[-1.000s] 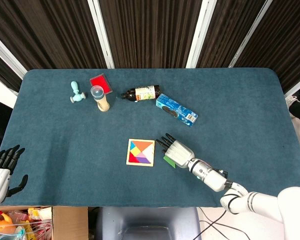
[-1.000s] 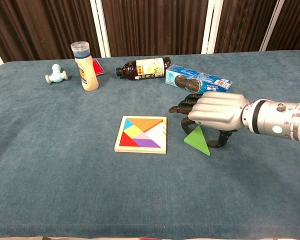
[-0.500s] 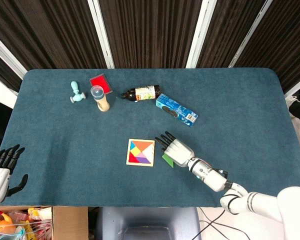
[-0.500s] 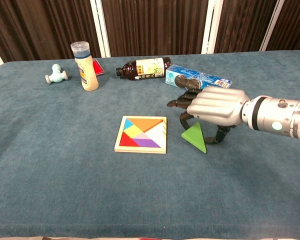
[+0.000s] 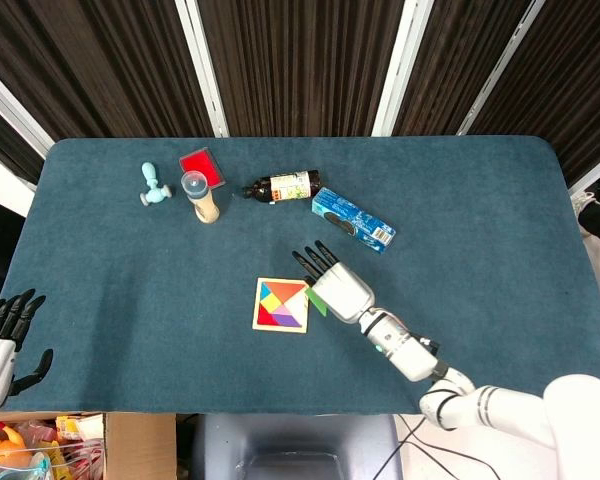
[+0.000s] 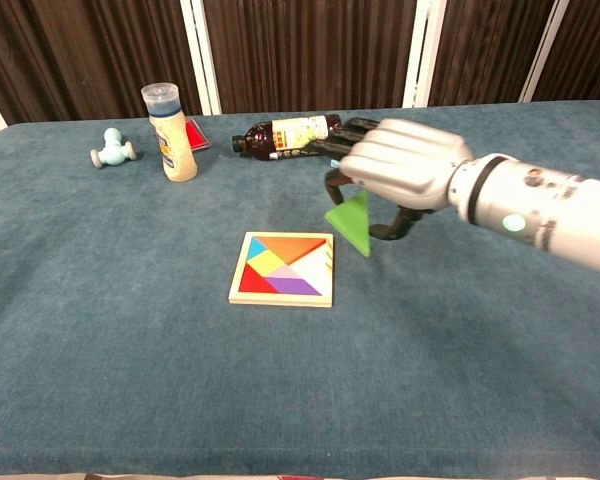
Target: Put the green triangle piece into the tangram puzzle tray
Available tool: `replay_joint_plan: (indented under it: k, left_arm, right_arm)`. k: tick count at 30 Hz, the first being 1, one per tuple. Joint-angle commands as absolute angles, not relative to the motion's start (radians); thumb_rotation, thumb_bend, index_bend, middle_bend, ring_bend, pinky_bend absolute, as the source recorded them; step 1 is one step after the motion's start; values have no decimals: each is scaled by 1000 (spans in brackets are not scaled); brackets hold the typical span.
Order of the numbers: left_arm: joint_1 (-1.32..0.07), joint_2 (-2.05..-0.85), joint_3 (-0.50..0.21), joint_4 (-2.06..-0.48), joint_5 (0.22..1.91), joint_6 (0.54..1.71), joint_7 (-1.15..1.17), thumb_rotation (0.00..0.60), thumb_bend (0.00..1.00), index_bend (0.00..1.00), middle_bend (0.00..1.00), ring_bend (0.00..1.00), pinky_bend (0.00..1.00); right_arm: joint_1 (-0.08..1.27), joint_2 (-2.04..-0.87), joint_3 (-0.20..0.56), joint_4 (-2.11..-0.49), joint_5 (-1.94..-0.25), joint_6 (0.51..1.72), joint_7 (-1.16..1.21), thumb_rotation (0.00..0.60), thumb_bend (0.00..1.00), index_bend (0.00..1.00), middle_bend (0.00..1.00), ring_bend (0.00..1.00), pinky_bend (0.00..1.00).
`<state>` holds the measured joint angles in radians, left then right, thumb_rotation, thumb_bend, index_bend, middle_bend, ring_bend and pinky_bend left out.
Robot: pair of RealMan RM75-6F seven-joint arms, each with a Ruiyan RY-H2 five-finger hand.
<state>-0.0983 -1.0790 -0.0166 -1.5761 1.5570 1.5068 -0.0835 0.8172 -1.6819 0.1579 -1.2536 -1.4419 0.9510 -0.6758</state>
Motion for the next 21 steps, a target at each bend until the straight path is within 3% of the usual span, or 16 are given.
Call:
replay_joint_plan:
  k: [1,21]
  left_arm:
    - [-95,-1079,-19,-1574,1554,1512,-89,600,450,0,0,0,30]
    - [-94,-1070,-15,-1559,1573,1518,-133,600,450,0,0,0,29]
  right_arm:
    - [836,-1772,191,-1225,-1393,986,-802,600,461,705,0,0,0]
    - [882,-1907,180,-1134,-1274,949,-984,600,461,700,0,0,0]
